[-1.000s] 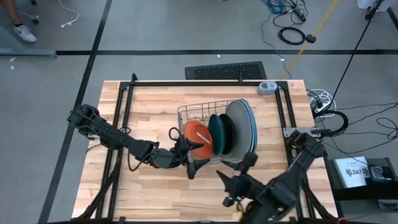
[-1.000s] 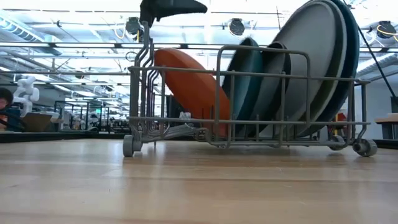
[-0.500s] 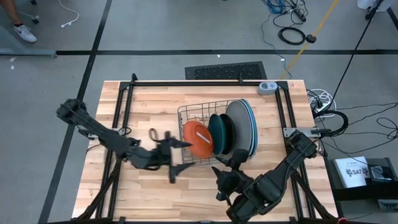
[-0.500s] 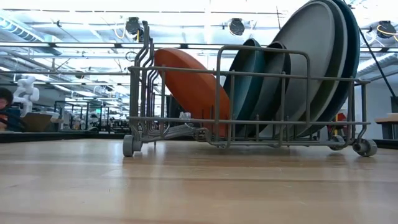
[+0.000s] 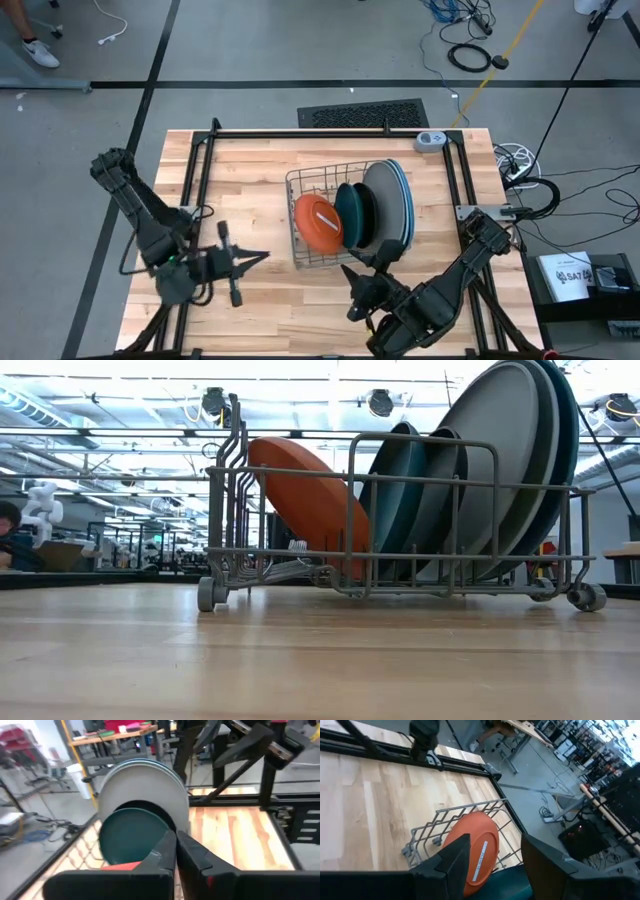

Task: Sort dishes
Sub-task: Return to Home Position

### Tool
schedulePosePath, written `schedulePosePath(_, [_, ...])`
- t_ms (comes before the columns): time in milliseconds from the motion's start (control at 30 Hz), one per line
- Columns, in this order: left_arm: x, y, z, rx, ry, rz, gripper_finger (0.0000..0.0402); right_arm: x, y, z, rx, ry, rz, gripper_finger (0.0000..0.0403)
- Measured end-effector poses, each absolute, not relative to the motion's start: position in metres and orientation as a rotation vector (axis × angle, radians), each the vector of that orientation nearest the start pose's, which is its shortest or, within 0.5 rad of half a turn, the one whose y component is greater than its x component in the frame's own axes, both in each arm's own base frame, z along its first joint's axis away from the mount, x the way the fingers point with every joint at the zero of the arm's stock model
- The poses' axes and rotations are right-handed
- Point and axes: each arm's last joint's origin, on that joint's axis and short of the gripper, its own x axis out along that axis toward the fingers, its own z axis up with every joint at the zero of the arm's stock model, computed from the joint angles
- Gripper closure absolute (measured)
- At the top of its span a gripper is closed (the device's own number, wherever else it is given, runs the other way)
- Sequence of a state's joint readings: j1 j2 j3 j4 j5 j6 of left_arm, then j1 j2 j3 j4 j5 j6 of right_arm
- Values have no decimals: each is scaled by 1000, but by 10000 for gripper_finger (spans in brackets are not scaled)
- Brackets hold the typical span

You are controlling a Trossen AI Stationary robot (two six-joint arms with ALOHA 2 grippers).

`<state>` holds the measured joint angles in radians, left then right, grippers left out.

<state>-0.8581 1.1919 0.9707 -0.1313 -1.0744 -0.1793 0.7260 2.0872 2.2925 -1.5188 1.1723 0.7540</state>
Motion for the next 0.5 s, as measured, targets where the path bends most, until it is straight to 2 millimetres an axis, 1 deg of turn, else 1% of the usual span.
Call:
schedulePosePath(133, [160, -184, 318, 178, 176, 308, 390, 323, 240, 360, -341, 574, -620, 234])
schedulePosePath(233, [138, -190, 309, 196, 153, 338, 396, 336, 236, 351, -324, 602, -630, 234])
schedulePosePath(367, [114, -194, 292, 162, 133, 296, 398, 361, 223, 334, -337, 667, -643, 234])
schedulePosePath(500, [96, -198, 271, 165, 133, 225, 396, 382, 209, 321, -318, 720, -645, 234])
